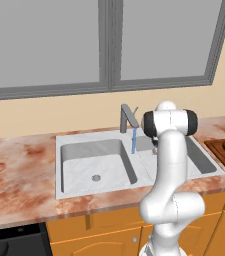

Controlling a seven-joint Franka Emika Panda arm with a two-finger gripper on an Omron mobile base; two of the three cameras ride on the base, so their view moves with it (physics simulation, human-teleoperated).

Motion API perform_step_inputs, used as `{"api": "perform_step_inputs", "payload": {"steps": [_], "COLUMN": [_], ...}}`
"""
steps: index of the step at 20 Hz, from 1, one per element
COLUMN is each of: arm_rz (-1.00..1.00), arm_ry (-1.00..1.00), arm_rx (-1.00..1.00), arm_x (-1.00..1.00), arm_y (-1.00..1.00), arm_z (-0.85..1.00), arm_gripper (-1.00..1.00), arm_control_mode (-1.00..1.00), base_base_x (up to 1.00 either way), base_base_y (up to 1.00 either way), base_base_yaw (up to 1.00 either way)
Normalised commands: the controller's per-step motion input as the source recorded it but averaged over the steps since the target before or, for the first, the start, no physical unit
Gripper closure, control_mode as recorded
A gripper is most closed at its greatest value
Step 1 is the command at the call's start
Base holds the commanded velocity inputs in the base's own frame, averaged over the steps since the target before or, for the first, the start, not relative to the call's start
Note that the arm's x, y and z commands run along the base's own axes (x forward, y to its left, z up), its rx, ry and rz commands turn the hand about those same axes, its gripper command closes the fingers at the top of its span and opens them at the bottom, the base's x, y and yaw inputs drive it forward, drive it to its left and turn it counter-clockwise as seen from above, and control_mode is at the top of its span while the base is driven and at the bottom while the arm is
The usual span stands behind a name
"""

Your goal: Pick the mango, orange from the sink and place them on the cutting board to airdry. Then turn off the sink faucet.

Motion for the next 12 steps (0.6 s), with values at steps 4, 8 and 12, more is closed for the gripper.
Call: {"api": "perform_step_inputs", "payload": {"steps": [4,8,12], "arm_rz": [0.0,0.0,0.0], "arm_ry": [0.0,0.0,0.02], "arm_rx": [0.0,0.0,0.0], "arm_x": [0.29,0.28,0.15], "arm_y": [-0.05,0.0,-0.03], "arm_z": [-0.12,-0.15,-0.06], "arm_gripper": [-1.0,1.0,1.0], "arm_control_mode": [-1.0,-1.0,-1.0], "base_base_x": [0.0,0.0,0.0], "base_base_y": [0.0,0.0,0.0], "base_base_yaw": [0.0,0.0,0.0]}}
